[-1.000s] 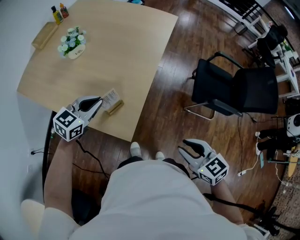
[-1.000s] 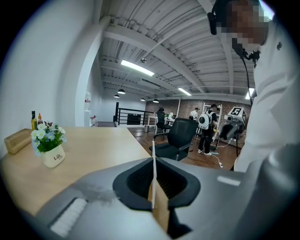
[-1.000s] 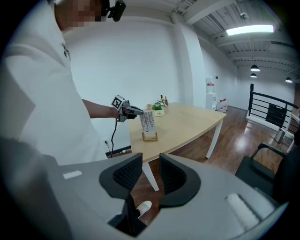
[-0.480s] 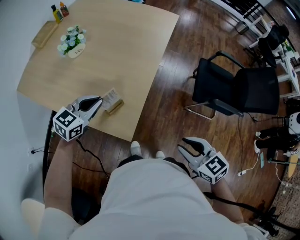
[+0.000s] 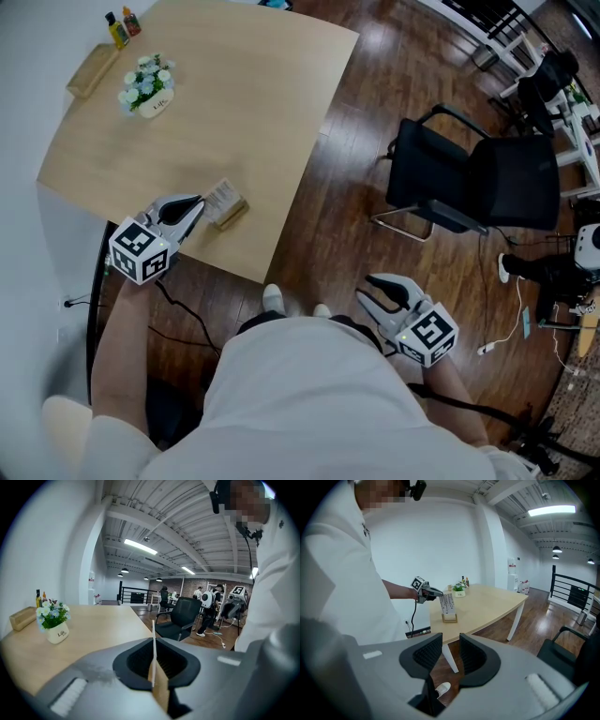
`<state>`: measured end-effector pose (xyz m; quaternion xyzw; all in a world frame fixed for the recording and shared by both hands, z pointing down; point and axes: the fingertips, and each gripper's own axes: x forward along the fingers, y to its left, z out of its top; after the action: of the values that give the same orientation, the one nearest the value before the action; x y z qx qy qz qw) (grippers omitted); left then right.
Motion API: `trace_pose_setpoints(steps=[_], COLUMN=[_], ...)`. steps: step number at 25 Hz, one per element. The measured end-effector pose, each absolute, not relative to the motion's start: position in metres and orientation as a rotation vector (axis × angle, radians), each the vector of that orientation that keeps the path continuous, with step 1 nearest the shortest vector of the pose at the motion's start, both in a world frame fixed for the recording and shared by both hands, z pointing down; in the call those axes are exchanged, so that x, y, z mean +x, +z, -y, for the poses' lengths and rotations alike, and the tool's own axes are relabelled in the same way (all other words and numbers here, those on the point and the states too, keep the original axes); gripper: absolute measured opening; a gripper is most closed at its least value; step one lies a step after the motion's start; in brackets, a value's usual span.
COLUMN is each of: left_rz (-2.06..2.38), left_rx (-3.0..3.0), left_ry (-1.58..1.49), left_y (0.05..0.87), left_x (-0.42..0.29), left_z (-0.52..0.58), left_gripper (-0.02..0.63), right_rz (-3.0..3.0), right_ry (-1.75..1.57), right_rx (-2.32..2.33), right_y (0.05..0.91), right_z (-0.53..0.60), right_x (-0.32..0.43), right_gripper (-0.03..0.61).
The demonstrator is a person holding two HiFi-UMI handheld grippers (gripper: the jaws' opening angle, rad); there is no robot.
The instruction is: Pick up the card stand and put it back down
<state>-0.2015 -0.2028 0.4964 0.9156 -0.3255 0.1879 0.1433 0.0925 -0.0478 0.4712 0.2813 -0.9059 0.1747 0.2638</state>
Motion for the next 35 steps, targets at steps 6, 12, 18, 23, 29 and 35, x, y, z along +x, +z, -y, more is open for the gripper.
trace_pose_setpoints(steps=[6,12,18,23,29,35], left_rz=[0.933,0.932,0.924,0.919,0.915,0.983], left_rx=[2.634,2.616,2.597,2.583,2.578,2.581], left_ry=[0.554,0.568,0.58,0.581,0.57,0.526], left_y=[0.502,0.516,0.534,0.544,0.548,0.541], left_x=[-0.2,-0.198,-0.197,-0.196,-0.197,-0.201], left_z=[0.202,0.203,0.205,0.205,0.207,0.21], left_gripper=[0.017,0.017,0.017,0.017,0.018,0.025], right_rz=[2.45,2.442,2.431,2.421,2.409,2.399], right_ry=[0.47,0.474,0.479,0.484,0.487,0.481], right_rx=[0.754,0.755,0.767,0.773,0.767,0.743], right_y=[0.469,0.469,0.469,0.469,0.469,0.466], right_z=[0.045,0.041,0.037,0.033,0.028,0.017], right_x=[0.093,0.096,0.099,0.101,0.1,0.106], right_gripper=[0.118,0.118,0.118,0.118,0.118,0.118])
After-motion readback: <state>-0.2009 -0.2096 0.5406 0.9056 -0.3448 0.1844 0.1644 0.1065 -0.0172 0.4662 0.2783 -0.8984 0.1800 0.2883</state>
